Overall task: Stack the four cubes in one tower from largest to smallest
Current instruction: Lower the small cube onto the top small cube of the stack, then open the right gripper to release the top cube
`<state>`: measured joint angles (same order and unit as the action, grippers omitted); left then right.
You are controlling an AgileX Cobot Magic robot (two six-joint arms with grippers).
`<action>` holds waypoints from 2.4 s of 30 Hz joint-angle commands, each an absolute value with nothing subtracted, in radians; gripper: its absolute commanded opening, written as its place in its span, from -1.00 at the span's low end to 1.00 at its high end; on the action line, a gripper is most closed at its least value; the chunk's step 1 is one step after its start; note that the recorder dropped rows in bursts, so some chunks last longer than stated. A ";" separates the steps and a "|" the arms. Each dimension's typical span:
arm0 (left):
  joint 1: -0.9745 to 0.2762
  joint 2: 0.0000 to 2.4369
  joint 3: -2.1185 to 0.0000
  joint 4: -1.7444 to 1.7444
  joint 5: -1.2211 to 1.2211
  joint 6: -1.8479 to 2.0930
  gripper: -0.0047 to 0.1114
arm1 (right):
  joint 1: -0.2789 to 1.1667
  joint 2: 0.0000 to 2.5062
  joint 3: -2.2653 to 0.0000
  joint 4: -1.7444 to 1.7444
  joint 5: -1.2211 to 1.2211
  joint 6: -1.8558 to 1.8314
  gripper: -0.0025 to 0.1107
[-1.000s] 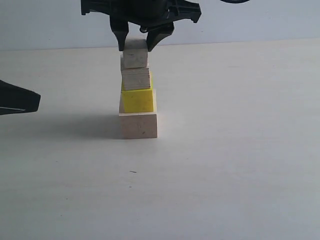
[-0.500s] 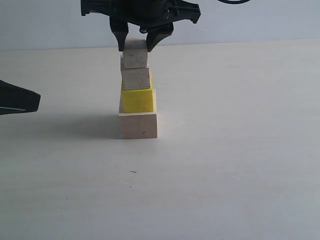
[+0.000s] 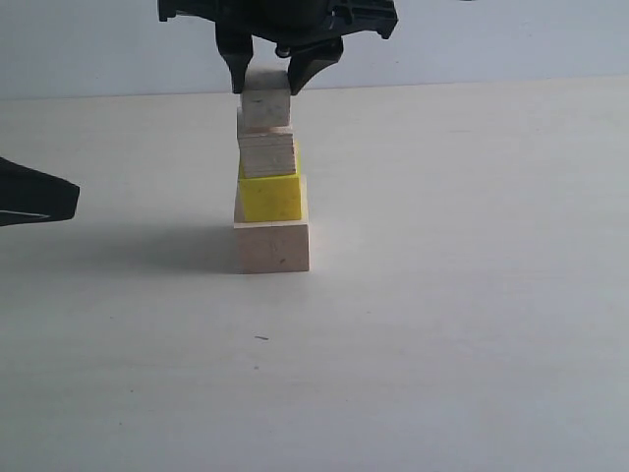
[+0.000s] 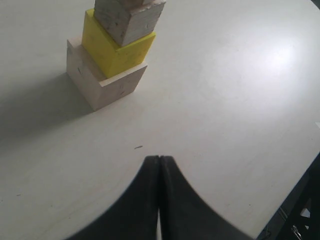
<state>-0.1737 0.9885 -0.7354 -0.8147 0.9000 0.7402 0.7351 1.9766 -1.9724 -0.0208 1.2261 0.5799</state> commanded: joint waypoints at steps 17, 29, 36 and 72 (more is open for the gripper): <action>-0.179 0.984 -0.732 -0.825 0.893 0.733 -0.92 | 0.733 1.989 -1.973 -0.037 1.205 0.575 -0.95; -0.179 0.984 -0.732 -0.825 0.893 0.733 -0.92 | 0.733 1.989 -1.973 -0.037 1.200 0.575 -0.62; -0.179 0.984 -0.732 -0.825 0.893 0.733 -0.92 | 0.733 1.989 -1.973 -0.037 1.200 0.575 -0.06; -0.179 0.984 -0.732 -0.825 0.893 0.733 -0.92 | 0.733 1.989 -1.973 0.076 1.221 0.585 0.43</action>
